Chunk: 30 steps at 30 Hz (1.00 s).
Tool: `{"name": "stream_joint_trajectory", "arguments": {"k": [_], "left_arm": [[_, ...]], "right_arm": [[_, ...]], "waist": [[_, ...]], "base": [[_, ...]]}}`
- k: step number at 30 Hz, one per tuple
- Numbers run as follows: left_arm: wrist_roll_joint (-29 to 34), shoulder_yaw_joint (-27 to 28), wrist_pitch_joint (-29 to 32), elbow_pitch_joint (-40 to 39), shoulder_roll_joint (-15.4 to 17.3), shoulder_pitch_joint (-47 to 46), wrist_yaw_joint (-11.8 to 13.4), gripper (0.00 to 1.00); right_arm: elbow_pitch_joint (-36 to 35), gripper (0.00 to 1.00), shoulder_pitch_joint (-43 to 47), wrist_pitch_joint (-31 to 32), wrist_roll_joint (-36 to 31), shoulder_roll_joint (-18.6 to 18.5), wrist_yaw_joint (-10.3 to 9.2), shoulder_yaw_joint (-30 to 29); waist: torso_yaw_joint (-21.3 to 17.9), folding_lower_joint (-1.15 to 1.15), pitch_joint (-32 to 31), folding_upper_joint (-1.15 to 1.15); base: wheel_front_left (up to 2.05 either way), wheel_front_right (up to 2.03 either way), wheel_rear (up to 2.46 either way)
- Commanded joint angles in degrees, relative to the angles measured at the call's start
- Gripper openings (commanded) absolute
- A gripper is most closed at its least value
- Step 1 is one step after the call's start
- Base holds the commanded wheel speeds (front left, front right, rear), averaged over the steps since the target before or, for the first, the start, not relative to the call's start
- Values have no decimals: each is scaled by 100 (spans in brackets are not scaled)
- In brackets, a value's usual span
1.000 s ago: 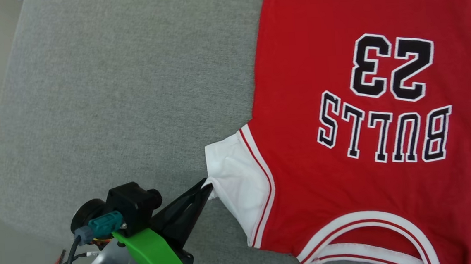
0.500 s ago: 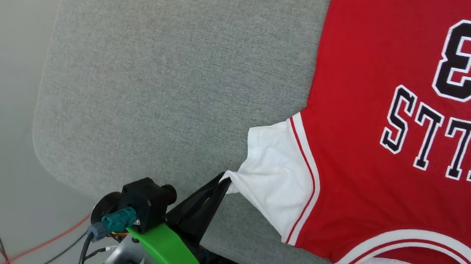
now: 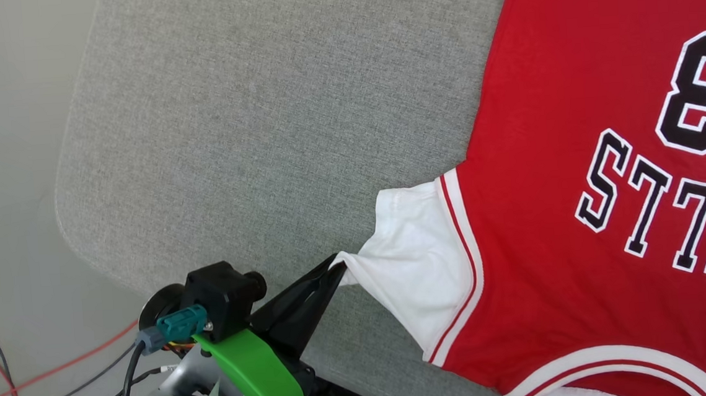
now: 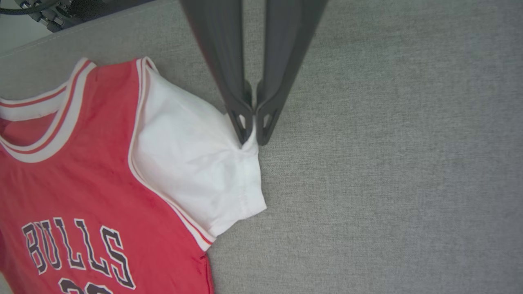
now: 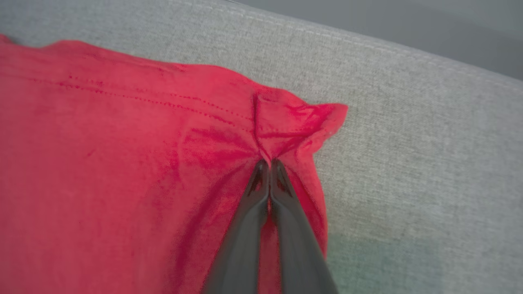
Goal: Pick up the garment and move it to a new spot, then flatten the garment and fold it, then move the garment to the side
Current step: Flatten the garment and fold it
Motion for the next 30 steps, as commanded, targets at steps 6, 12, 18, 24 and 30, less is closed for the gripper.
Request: {"name": "stream_joint_trajectory", "arguments": {"k": [6, 12, 18, 24, 30], "left_arm": [[74, 49, -24, 15, 14, -73, 81, 0], [90, 95, 62, 27, 140, 11, 227, 0], [110, 154, 107, 133, 295, 179, 415, 0], [33, 203, 85, 283, 410, 386, 514, 0], [-64, 238, -40, 459, 382, 563, 581, 0]], "right_arm": [[157, 0, 684, -94, 4, 165, -4, 96], [157, 0, 1278, -265, 118, 215, -4, 138], [48, 0, 1960, -520, 442, 423, -4, 3], [-304, 0, 2812, -709, 826, 567, -4, -185], [-1056, 0, 3876, -783, 1152, 747, -4, -411]], "waist": [[-241, -1, -449, 65], [-599, -1, -1044, 65], [-998, -1, -1660, 65], [-1341, -1, -2147, 65], [-1656, -1, -2500, 65]], "base": [[0, 0, 0], [0, 0, 0], [0, 0, 0], [0, 0, 0], [0, 0, 0]]}}
